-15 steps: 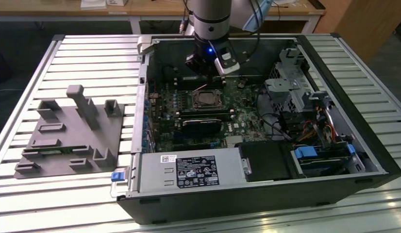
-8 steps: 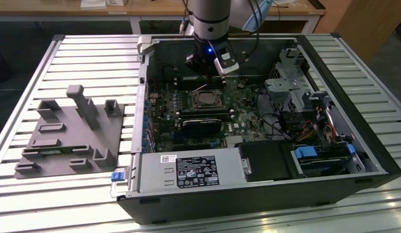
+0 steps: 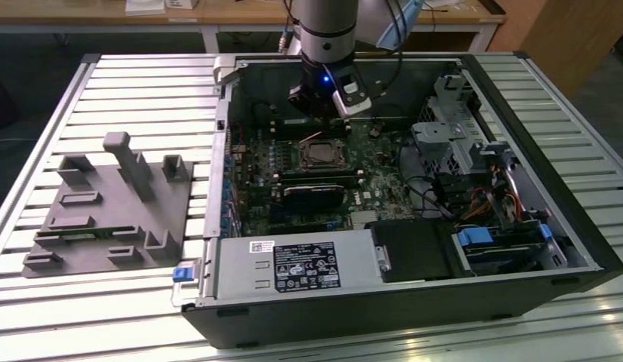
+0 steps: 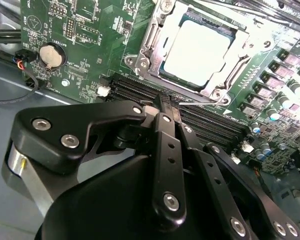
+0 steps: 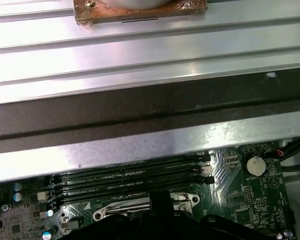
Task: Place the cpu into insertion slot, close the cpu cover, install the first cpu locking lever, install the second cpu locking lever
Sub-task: 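Install the first cpu locking lever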
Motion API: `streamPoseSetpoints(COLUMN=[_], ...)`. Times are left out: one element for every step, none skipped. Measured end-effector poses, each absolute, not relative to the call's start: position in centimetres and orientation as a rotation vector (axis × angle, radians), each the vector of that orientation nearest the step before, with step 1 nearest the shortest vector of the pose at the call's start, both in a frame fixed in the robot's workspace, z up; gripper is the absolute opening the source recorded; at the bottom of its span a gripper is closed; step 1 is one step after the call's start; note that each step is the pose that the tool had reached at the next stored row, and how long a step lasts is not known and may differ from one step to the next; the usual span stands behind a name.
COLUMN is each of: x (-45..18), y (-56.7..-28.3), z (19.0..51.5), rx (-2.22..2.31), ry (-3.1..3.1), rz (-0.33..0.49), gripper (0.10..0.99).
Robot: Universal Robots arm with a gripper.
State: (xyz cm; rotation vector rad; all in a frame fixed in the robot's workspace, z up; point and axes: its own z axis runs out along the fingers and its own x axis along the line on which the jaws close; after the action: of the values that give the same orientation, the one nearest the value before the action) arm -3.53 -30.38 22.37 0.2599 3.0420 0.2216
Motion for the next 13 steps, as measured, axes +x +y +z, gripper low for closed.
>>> streamPoseSetpoints(x=[-3.58,-3.65,-3.73,-3.78,-3.85,-3.9,-3.95,-4.02,-4.09,-4.15,-4.21,-4.26,-4.32], y=[-30.38,-30.38,-30.38,-30.38,-30.38,-30.38,-30.38,-30.38,-30.38,-30.38,-30.38,-30.38,-30.38], z=[22.38,22.37,22.35,22.32,22.29,22.23,22.15,22.05,21.93,21.81,21.71,21.65,21.6], rx=[0.258,0.255,0.252,0.25,0.248,0.246,0.245,0.245,0.244,0.243,0.243,0.243,0.242], ry=[3.034,3.018,3.002,2.989,2.978,2.971,2.966,2.962,2.957,2.954,2.952,2.95,2.95], rz=[0.222,0.223,0.224,0.225,0.226,0.226,0.226,0.227,0.227,0.227,0.227,0.227,0.227], gripper=[0.106,0.106,0.106,0.106,0.106,0.106,0.106,0.106,0.106,0.106,0.106,0.106,0.106])
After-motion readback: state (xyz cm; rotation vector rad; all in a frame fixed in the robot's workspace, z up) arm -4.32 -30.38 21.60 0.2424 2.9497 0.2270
